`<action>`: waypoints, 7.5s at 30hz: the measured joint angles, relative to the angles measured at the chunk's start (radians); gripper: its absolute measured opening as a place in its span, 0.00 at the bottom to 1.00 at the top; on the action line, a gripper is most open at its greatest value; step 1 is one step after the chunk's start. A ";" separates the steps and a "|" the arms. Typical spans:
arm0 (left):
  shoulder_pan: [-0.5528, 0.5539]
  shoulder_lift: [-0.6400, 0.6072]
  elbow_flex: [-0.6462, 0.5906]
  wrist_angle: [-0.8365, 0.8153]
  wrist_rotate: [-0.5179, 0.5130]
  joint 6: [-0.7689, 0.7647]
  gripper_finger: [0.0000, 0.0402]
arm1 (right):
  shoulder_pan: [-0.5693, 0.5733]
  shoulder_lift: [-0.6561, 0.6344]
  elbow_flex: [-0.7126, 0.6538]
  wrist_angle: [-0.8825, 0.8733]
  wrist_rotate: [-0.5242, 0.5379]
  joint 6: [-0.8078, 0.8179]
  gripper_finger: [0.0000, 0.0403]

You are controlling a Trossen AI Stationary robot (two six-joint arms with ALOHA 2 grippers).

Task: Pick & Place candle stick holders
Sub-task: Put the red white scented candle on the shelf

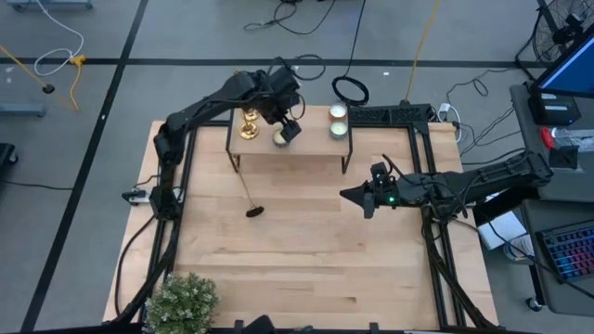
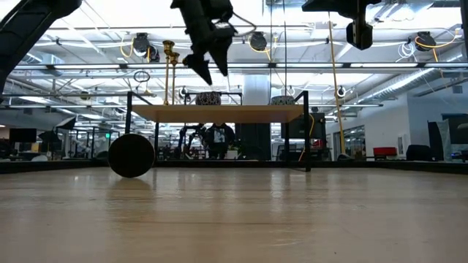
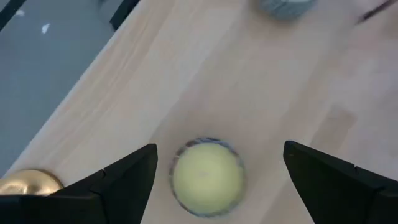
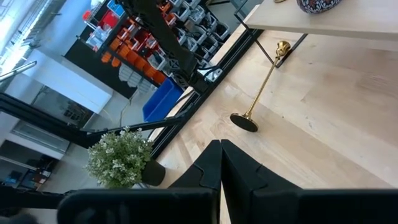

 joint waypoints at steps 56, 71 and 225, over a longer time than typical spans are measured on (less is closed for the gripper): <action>-1.031 -0.591 -0.593 -0.267 -0.712 -1.405 0.75 | -0.591 0.928 1.064 -0.689 -0.385 -1.147 0.73; -1.096 -0.682 -0.818 -0.165 -0.627 -1.590 0.75 | -0.642 0.958 1.139 -0.732 -0.341 -1.061 0.82; -1.074 -0.681 -0.817 -0.071 -0.656 -1.443 0.68 | -0.621 1.187 1.405 -1.139 -0.280 -0.783 0.73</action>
